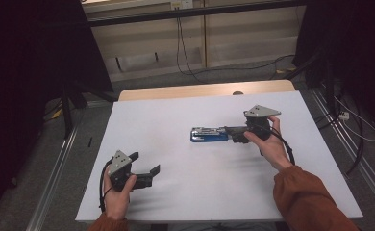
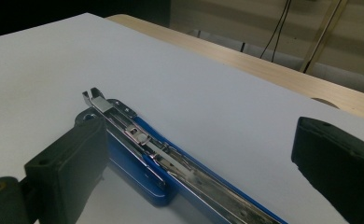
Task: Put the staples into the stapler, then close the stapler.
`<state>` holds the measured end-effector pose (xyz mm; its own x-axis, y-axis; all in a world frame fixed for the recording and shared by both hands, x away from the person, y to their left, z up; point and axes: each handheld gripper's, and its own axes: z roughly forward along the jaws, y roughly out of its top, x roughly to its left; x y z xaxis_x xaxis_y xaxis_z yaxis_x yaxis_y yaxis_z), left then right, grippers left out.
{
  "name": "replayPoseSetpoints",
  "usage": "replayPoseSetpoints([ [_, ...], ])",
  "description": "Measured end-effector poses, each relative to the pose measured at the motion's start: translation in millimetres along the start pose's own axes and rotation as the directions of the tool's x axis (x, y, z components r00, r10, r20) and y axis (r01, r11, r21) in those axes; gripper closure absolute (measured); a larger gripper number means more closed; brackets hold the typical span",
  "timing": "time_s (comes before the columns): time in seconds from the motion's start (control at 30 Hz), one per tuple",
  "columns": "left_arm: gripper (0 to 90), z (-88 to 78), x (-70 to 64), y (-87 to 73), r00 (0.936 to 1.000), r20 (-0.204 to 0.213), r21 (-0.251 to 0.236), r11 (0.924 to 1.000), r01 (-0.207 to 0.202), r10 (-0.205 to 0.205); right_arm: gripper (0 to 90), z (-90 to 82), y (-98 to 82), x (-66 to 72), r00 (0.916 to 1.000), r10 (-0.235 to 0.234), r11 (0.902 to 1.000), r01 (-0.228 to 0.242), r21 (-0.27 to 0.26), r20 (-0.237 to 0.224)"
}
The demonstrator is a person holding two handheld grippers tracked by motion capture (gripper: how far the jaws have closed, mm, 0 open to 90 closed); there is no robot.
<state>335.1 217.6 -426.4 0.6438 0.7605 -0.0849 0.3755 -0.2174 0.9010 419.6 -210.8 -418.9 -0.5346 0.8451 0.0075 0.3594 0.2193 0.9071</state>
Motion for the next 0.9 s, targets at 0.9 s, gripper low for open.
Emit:
replayPoseSetpoints([
  [0.9,5.2,3.9,-4.9,2.4,0.9989,0.025,0.026,0.9989,-0.040,0.040,2.7,-46.7,-27.7,10.1,0.9973,0.027,0.9985,-0.023,-0.050,0.068],
])
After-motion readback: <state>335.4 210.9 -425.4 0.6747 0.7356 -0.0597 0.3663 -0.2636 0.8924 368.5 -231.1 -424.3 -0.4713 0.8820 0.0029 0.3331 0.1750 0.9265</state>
